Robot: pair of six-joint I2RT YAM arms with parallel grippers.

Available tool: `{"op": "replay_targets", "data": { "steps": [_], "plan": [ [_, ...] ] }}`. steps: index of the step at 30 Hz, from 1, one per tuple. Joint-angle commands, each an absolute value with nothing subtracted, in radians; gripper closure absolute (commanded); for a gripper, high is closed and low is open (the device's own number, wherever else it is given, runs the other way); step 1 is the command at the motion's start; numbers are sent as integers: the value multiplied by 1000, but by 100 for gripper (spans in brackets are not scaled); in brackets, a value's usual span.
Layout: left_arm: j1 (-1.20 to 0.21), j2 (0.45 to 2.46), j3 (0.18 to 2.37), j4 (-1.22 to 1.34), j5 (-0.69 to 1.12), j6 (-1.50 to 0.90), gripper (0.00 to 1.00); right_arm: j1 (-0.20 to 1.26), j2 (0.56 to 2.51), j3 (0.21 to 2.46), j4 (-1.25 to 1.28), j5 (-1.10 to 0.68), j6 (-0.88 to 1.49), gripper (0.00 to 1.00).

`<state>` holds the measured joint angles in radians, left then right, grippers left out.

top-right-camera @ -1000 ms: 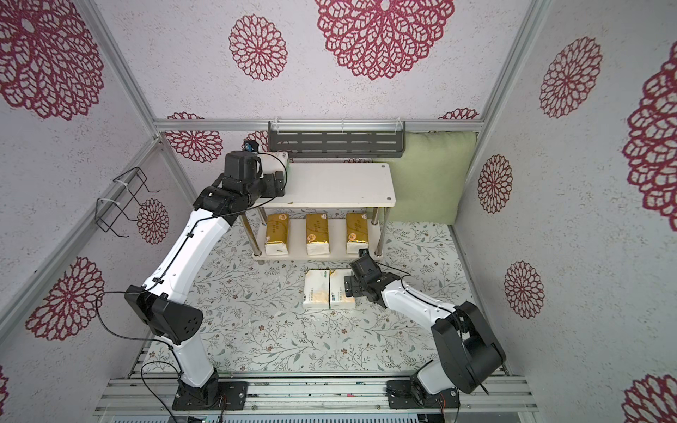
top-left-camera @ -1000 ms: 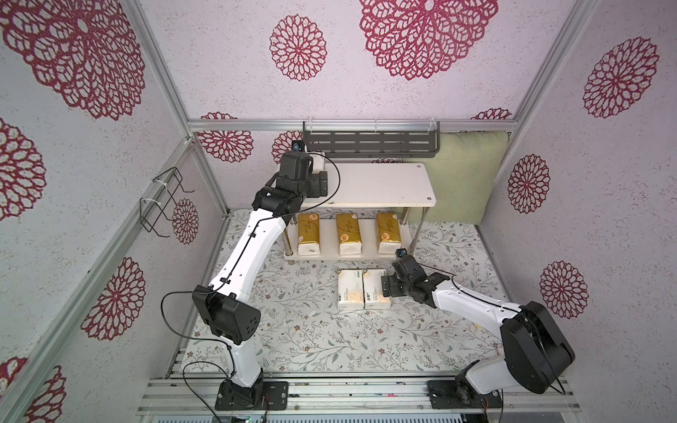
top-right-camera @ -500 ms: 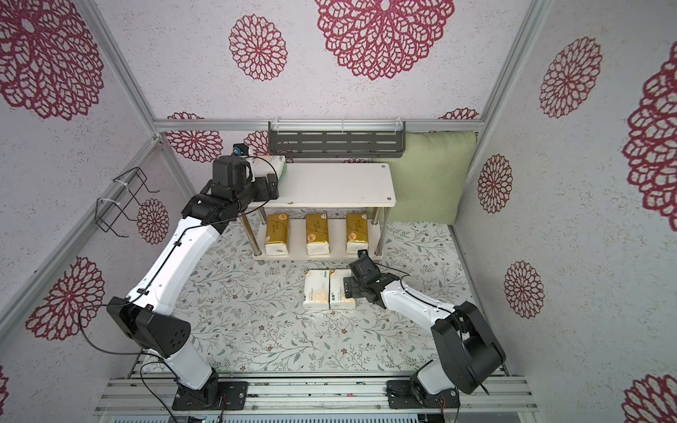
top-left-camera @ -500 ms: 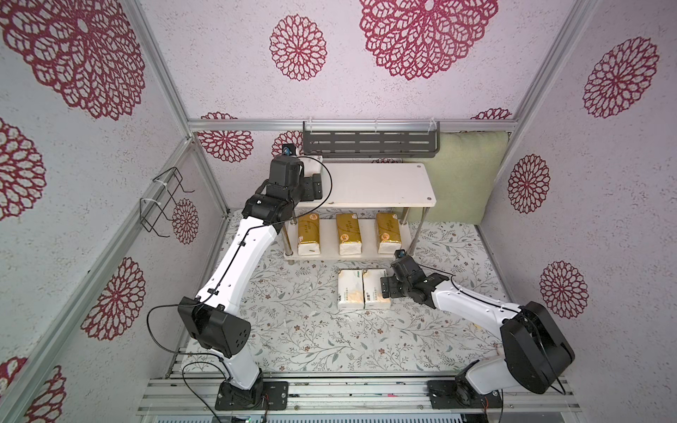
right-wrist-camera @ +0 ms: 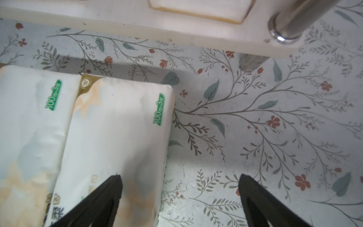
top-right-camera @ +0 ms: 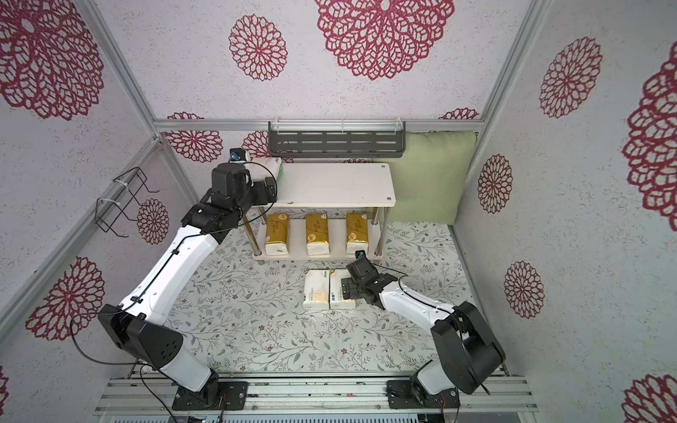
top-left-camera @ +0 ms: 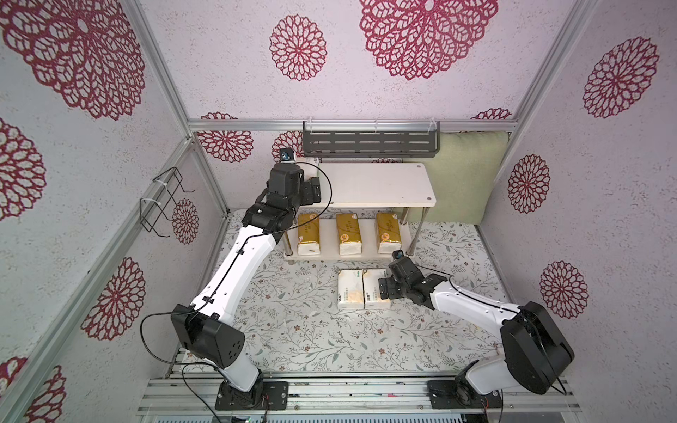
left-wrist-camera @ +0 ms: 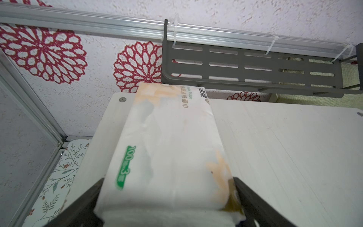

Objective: Place the tissue boxes on the shelf by color
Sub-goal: Place a box of tissues on the shelf.

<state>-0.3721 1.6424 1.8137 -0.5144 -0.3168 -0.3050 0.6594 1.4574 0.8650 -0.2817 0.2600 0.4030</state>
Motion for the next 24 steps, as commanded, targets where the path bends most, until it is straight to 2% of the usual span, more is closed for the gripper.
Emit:
{"op": "replay_targets", "data": {
  "steps": [1, 9, 16, 24],
  "plan": [
    [-359, 1631, 1863, -501, -276, -342, 3, 702, 1389, 922, -294, 289, 405, 1],
    [-357, 1663, 1938, -592, -262, -358, 3, 835, 1256, 984, -248, 302, 328, 1],
    [-353, 1692, 1966, -625, -257, -362, 3, 903, 1163, 1049, -88, 200, 235, 2],
    [-350, 1706, 1989, -658, -237, -380, 3, 910, 1283, 1179, 170, 155, 8, 7]
  ]
}}
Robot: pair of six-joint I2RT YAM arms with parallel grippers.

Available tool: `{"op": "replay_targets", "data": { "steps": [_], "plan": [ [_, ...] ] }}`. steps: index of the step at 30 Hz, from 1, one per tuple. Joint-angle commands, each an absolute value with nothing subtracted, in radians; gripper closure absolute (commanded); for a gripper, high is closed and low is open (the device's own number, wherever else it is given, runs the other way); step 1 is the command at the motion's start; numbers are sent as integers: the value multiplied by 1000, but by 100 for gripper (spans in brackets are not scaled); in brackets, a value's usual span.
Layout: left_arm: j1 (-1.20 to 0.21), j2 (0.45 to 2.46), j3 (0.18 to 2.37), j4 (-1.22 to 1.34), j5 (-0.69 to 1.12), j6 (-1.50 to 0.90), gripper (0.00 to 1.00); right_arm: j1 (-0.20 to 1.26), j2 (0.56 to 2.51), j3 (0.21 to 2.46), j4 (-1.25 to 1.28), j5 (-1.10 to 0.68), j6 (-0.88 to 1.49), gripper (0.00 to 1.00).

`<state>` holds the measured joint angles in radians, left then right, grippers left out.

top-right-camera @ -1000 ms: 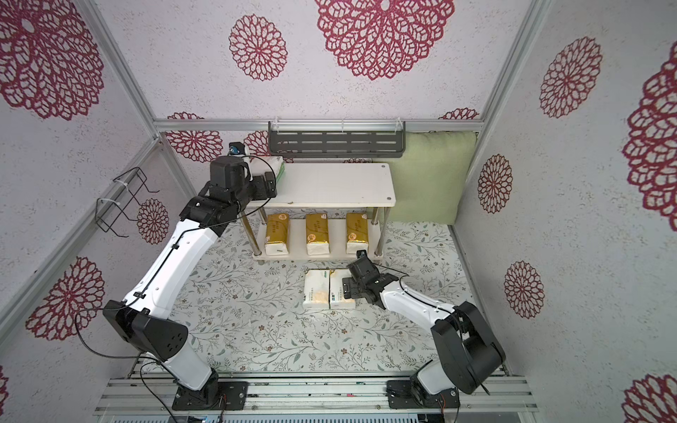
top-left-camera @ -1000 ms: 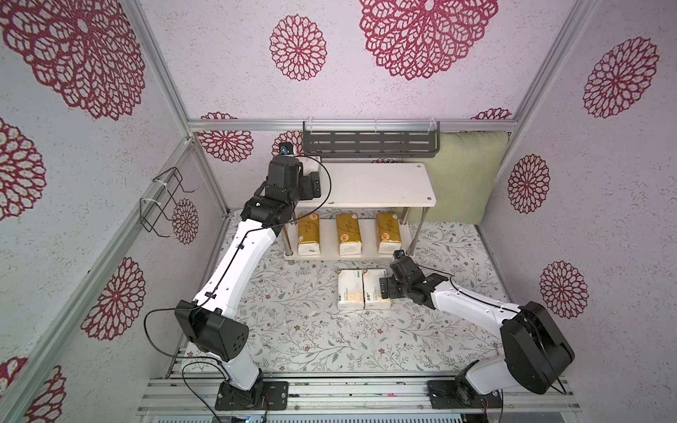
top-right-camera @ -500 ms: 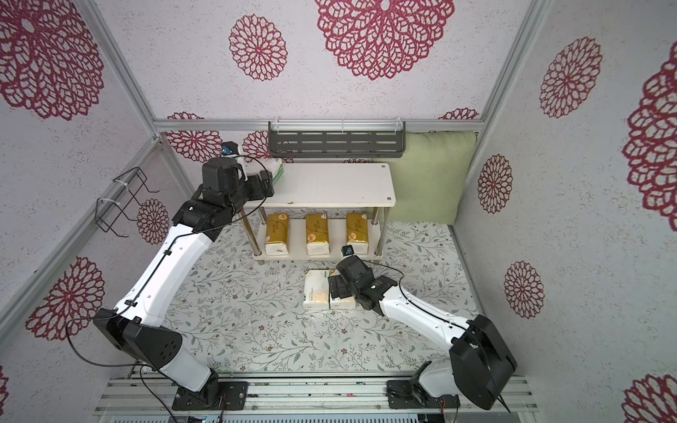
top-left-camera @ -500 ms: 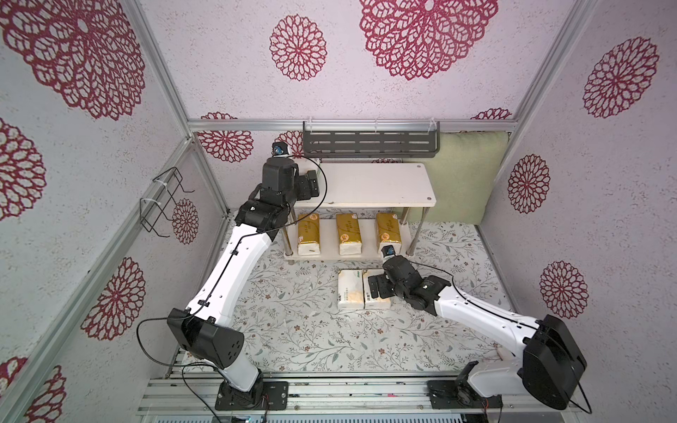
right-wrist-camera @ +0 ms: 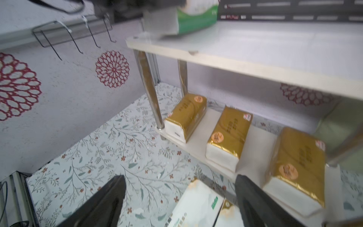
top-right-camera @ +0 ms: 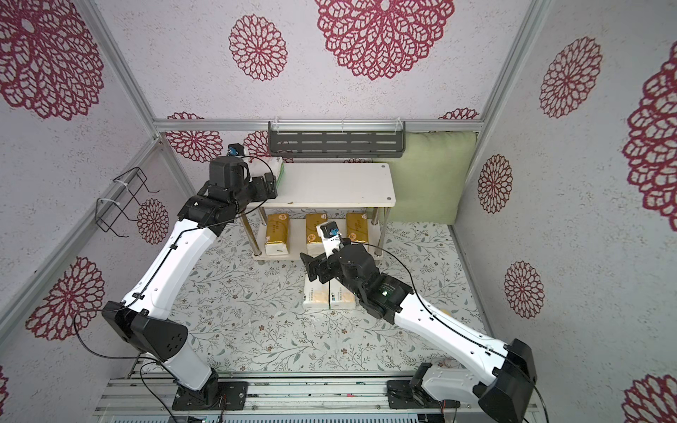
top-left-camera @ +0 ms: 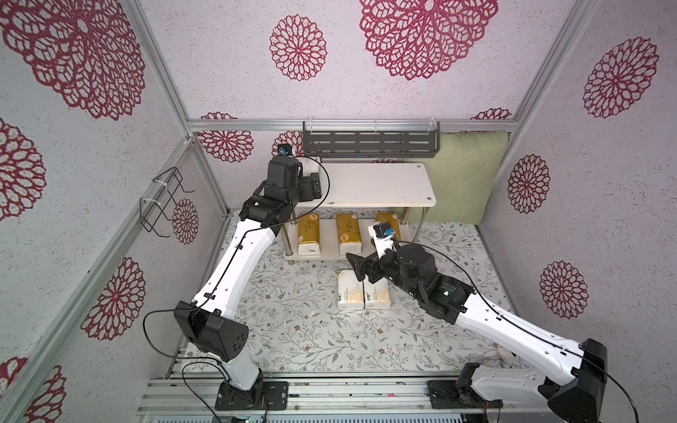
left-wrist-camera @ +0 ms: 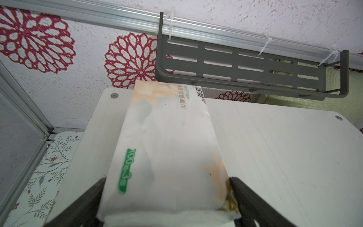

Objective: Place the tissue boxes on the shelf by color
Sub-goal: Place a box of tissues on the shelf.

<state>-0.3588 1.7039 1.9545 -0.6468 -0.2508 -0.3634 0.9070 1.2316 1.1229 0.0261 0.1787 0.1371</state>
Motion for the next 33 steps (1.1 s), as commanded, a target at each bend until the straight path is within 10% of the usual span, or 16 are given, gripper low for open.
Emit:
{"op": "replay_targets", "data": {
  "steps": [1, 33],
  "plan": [
    [-351, 1704, 1989, -661, -235, -383, 3, 911, 1317, 1208, 173, 156, -24, 7],
    [-313, 1691, 2007, -710, -128, -423, 3, 801, 1692, 1538, 408, -32, -137, 32]
  ]
}}
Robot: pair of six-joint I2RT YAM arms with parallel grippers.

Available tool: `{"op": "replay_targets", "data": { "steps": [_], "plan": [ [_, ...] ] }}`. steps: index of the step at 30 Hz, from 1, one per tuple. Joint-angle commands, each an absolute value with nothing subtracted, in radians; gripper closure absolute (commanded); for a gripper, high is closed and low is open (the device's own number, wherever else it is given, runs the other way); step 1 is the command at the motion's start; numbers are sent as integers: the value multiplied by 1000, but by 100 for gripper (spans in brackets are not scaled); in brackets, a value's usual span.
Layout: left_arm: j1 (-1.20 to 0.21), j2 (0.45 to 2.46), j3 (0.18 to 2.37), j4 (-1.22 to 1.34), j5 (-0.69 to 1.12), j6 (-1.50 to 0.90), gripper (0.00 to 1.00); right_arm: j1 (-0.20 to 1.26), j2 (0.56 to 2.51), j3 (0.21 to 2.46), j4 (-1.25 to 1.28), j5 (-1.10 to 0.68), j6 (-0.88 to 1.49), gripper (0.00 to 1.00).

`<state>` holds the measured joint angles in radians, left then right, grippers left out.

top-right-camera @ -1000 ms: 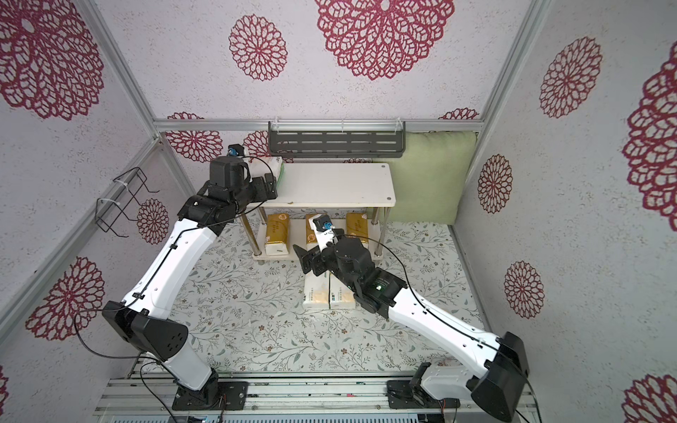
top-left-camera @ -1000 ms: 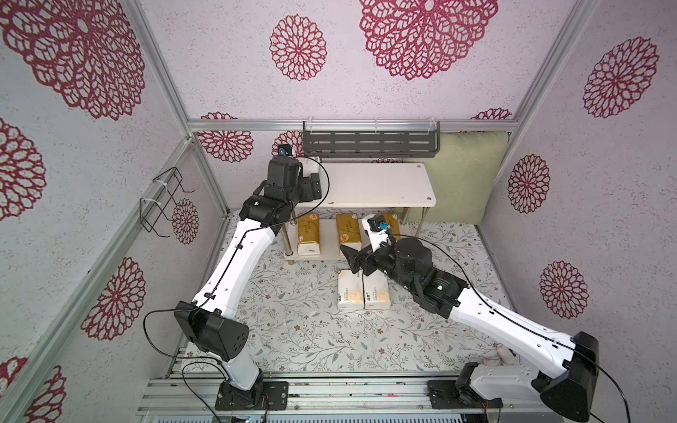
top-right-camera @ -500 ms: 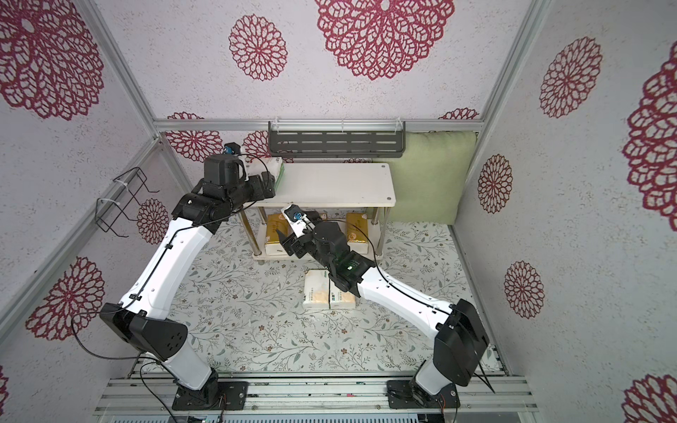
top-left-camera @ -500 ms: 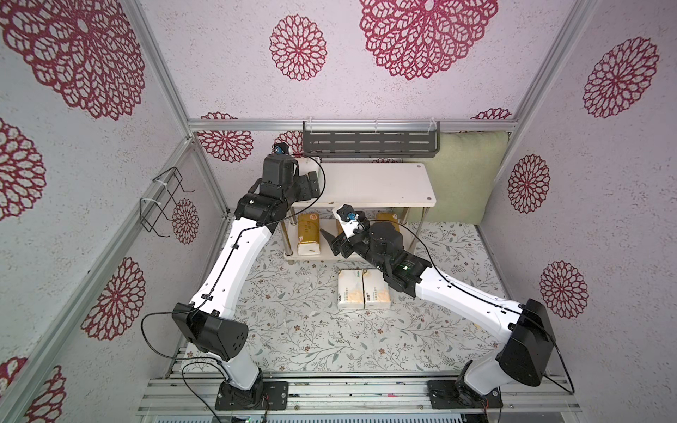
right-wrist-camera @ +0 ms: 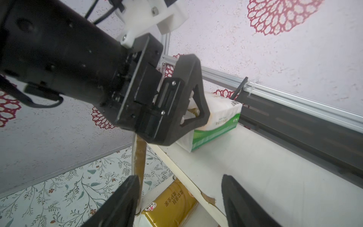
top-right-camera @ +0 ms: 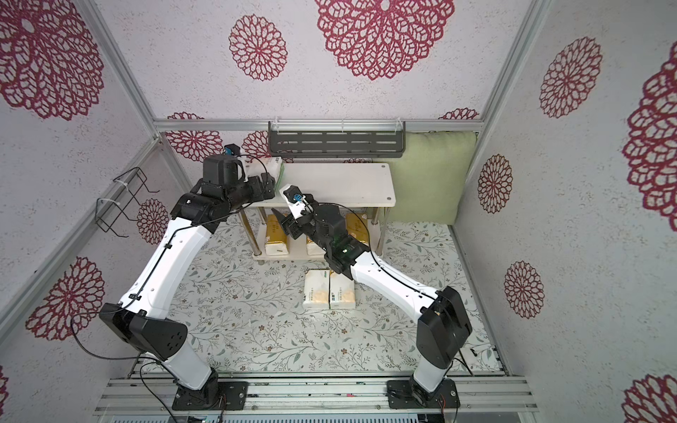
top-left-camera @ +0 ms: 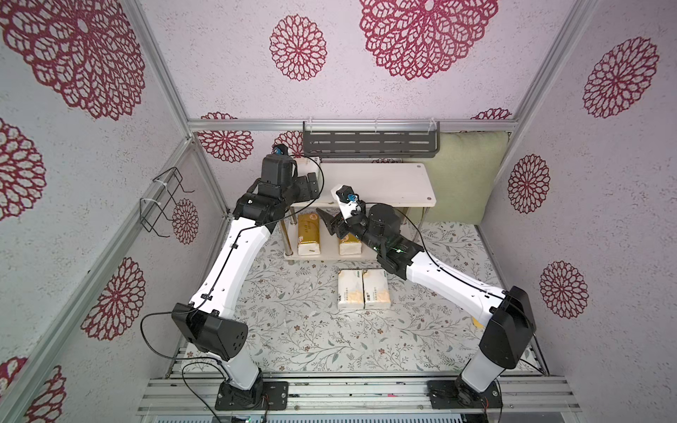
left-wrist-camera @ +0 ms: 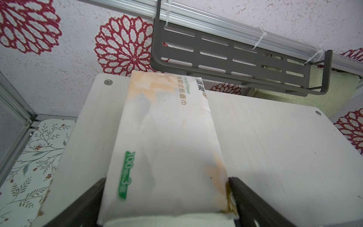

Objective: Place the tissue boxes on the shelf by color
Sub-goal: Place a box of tissues on the shelf.

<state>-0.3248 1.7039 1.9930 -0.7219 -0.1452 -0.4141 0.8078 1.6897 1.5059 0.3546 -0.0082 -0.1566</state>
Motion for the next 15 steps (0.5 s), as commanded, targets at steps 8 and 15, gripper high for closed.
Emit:
{"op": "replay_targets", "data": {
  "steps": [8, 15],
  "plan": [
    [-311, 1673, 1982, -699, -127, -423, 3, 788, 1735, 1536, 527, -40, -94, 50],
    [-311, 1668, 1969, -691, -126, -428, 3, 788, 1796, 1563, 584, -46, -91, 48]
  ]
}}
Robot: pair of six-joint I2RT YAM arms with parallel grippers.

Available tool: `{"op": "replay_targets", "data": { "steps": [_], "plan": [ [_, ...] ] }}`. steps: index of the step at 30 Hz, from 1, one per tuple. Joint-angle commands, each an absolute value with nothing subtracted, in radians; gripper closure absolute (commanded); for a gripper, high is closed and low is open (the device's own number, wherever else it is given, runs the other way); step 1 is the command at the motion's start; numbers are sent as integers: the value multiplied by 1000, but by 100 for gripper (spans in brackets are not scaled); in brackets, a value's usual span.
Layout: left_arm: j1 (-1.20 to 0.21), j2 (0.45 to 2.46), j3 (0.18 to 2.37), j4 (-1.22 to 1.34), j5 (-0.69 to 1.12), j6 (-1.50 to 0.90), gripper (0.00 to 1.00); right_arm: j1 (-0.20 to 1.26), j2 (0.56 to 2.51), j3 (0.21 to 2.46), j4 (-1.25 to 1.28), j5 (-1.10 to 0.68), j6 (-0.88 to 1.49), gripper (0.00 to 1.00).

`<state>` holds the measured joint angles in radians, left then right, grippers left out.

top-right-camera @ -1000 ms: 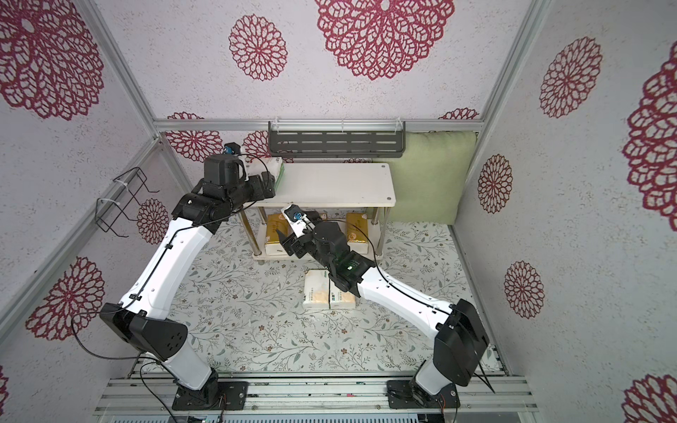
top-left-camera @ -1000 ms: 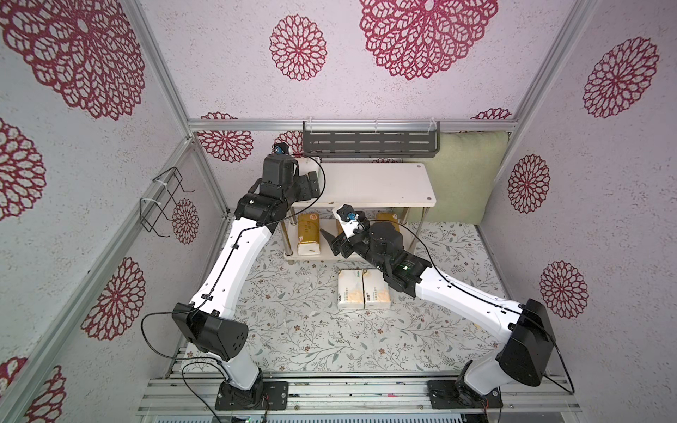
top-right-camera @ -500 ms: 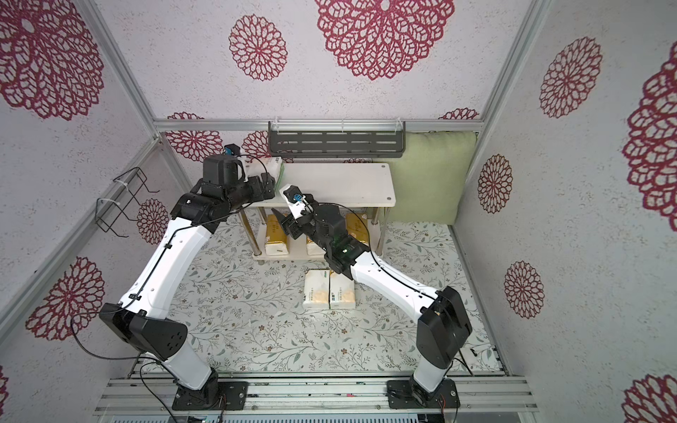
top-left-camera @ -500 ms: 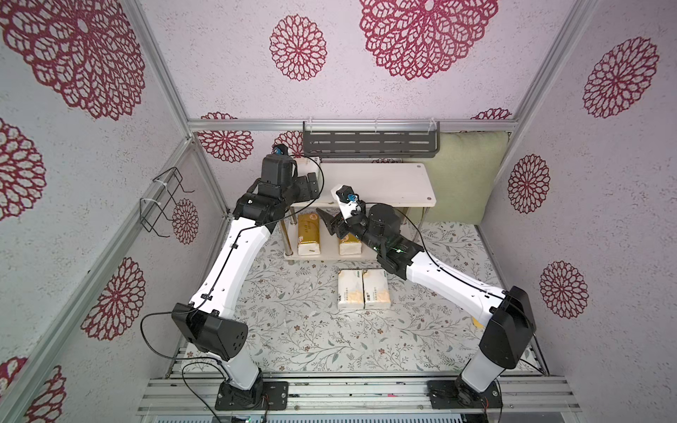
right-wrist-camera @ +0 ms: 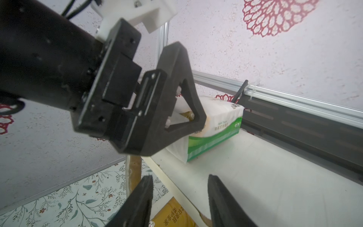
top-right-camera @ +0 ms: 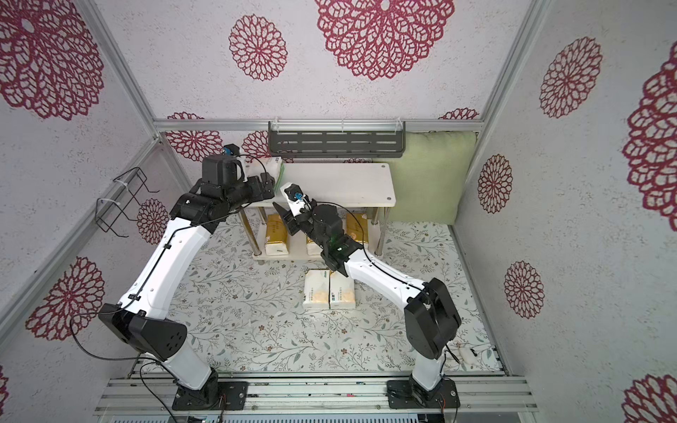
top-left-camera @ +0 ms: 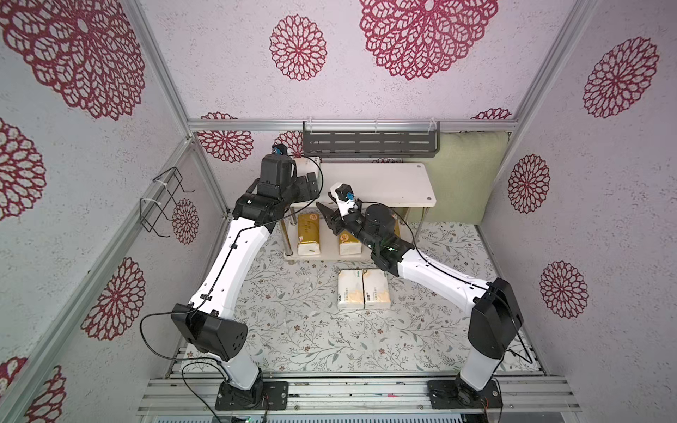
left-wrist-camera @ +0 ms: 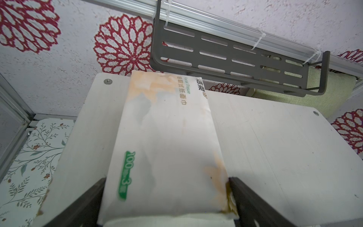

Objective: Place the tissue boxes on the shelf by color
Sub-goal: Place a box of tissues on the shelf.

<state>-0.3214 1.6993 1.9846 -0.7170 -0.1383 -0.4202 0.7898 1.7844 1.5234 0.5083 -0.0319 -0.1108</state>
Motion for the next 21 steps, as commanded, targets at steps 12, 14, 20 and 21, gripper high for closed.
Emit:
{"op": "replay_targets", "data": {
  "steps": [12, 14, 20, 21],
  "plan": [
    [-313, 1654, 1936, -677, -128, -431, 3, 800, 1905, 1662, 628, 19, -40, 44],
    [-314, 1650, 1932, -676, -126, -432, 3, 804, 1926, 1693, 617, 33, -37, 44],
    [-314, 1638, 1926, -675, -117, -428, 3, 805, 1969, 1754, 582, 50, -31, 48],
    [-314, 1637, 1925, -675, -116, -428, 3, 806, 1972, 1755, 581, 56, -31, 49]
  ]
}}
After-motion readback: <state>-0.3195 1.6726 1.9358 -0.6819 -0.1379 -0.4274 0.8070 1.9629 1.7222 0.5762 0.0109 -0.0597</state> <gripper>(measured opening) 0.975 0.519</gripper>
